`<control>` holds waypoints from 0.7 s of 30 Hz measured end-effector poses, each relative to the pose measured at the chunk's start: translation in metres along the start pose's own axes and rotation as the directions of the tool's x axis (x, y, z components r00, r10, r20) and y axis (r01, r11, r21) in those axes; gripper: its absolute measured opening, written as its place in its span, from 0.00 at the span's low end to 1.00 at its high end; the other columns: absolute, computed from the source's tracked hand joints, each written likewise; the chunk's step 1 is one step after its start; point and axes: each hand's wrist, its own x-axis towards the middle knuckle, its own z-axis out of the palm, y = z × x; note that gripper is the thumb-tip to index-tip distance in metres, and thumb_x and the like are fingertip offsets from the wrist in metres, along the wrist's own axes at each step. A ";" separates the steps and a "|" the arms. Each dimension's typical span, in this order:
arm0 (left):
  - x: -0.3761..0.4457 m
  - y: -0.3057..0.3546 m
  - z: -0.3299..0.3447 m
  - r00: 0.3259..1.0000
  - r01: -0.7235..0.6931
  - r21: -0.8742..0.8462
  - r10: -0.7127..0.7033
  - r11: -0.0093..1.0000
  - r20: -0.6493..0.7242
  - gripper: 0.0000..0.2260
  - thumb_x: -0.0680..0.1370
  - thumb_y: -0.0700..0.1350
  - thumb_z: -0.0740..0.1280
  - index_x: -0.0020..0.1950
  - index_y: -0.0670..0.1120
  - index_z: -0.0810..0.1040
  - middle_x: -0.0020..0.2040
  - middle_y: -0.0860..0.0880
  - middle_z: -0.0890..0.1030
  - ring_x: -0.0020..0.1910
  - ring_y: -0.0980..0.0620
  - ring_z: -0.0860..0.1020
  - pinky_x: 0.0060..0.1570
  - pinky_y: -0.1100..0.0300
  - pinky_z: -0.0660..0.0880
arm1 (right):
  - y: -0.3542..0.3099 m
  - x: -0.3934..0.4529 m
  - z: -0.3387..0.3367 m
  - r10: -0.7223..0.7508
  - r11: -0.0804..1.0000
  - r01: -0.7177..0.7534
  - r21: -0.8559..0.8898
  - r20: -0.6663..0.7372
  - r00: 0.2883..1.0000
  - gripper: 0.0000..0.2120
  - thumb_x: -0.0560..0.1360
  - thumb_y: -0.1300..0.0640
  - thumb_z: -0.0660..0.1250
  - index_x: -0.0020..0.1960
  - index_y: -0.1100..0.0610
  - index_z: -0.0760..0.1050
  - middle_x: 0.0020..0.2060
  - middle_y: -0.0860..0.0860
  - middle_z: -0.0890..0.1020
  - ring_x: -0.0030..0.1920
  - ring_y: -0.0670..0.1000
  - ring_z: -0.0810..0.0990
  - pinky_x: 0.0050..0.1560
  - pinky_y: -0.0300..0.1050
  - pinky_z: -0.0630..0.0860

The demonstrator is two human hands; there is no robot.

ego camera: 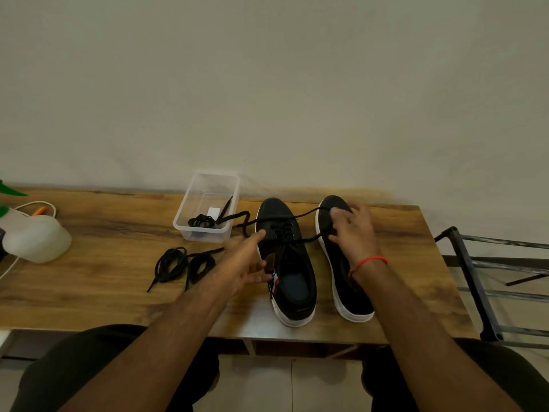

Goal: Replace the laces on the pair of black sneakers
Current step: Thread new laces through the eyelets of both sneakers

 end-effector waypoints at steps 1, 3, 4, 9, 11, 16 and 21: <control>0.000 -0.002 0.001 1.000 0.012 0.041 -0.013 0.999 0.015 0.19 0.81 0.54 0.68 0.68 0.49 0.69 0.53 0.46 0.75 0.46 0.47 0.78 0.44 0.45 0.84 | 0.001 -0.004 0.002 -0.100 0.962 0.101 -0.253 0.018 0.995 0.16 0.81 0.49 0.65 0.64 0.55 0.70 0.47 0.48 0.81 0.48 0.52 0.82 0.56 0.53 0.79; -0.004 -0.003 0.004 0.997 0.016 0.164 -0.028 0.986 0.069 0.21 0.80 0.60 0.66 0.68 0.50 0.71 0.57 0.46 0.76 0.50 0.46 0.78 0.43 0.47 0.83 | 0.005 -0.011 0.009 -0.082 0.832 0.157 -0.532 0.162 0.983 0.19 0.81 0.43 0.63 0.52 0.60 0.77 0.39 0.52 0.82 0.40 0.52 0.83 0.48 0.50 0.82; -0.007 -0.003 0.005 0.996 -0.003 0.233 -0.018 0.972 0.086 0.21 0.80 0.62 0.64 0.66 0.50 0.73 0.58 0.46 0.77 0.53 0.45 0.78 0.43 0.50 0.81 | 0.006 -0.014 0.014 0.006 0.812 0.122 -0.571 0.217 0.976 0.24 0.80 0.39 0.61 0.47 0.60 0.78 0.37 0.55 0.83 0.37 0.54 0.83 0.44 0.50 0.83; -0.009 -0.011 0.013 0.991 -0.135 0.243 0.129 0.961 0.039 0.15 0.81 0.61 0.65 0.57 0.50 0.77 0.51 0.49 0.80 0.47 0.51 0.76 0.46 0.54 0.71 | 0.017 -0.012 0.035 0.053 0.793 0.101 -0.601 0.233 0.971 0.19 0.81 0.43 0.63 0.37 0.54 0.70 0.33 0.50 0.75 0.34 0.48 0.74 0.32 0.40 0.67; -0.011 -0.010 0.016 0.993 -0.118 0.150 0.118 0.982 0.011 0.12 0.81 0.57 0.66 0.55 0.49 0.79 0.49 0.48 0.81 0.45 0.51 0.76 0.45 0.55 0.70 | 0.021 -0.010 0.040 0.068 0.869 0.054 -0.491 0.227 0.971 0.13 0.80 0.50 0.66 0.38 0.54 0.74 0.34 0.49 0.77 0.37 0.49 0.77 0.36 0.42 0.73; -0.019 -0.001 0.020 0.995 -0.096 0.137 0.094 0.986 0.024 0.14 0.80 0.60 0.66 0.50 0.50 0.79 0.43 0.52 0.79 0.41 0.54 0.74 0.38 0.58 0.69 | 0.028 -0.014 0.044 0.123 0.962 -0.066 -0.266 0.206 0.971 0.10 0.77 0.54 0.67 0.40 0.58 0.80 0.33 0.52 0.79 0.38 0.52 0.79 0.42 0.50 0.77; -0.023 0.002 0.018 0.991 -0.131 0.240 0.127 0.962 0.032 0.12 0.81 0.55 0.66 0.53 0.47 0.80 0.44 0.50 0.80 0.41 0.56 0.75 0.35 0.58 0.66 | 0.028 -0.023 0.042 0.203 0.976 -0.178 -0.127 0.229 0.952 0.12 0.79 0.54 0.66 0.38 0.57 0.76 0.29 0.50 0.76 0.28 0.46 0.72 0.30 0.39 0.69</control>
